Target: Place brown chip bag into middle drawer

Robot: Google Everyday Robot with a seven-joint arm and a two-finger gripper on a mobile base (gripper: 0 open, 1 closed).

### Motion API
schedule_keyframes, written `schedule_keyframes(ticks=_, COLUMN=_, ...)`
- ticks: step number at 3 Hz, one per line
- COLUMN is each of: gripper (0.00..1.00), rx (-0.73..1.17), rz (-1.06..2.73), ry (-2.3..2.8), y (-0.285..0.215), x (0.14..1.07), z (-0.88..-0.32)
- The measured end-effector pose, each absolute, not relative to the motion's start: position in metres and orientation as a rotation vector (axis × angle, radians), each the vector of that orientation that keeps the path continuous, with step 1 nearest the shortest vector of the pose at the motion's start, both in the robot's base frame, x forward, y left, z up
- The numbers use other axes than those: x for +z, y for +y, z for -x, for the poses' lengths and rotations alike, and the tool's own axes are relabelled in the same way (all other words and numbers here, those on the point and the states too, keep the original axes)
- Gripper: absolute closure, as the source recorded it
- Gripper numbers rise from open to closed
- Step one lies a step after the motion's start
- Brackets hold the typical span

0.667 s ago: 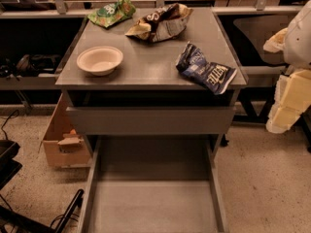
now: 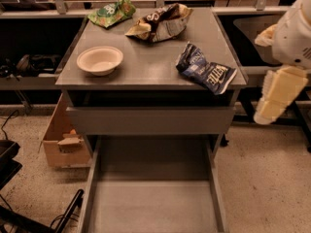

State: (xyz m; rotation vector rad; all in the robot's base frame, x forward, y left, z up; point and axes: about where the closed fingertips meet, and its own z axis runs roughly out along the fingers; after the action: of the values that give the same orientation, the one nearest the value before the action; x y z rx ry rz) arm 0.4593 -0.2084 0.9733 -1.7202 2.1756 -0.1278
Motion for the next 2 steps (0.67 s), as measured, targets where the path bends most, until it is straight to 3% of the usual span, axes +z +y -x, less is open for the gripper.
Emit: schedule_keyframes(ticks=2, gripper=0.0, rx=-0.184, rz=1.716, ry=1.813, y=-0.148, x=0.954, z=-0.579)
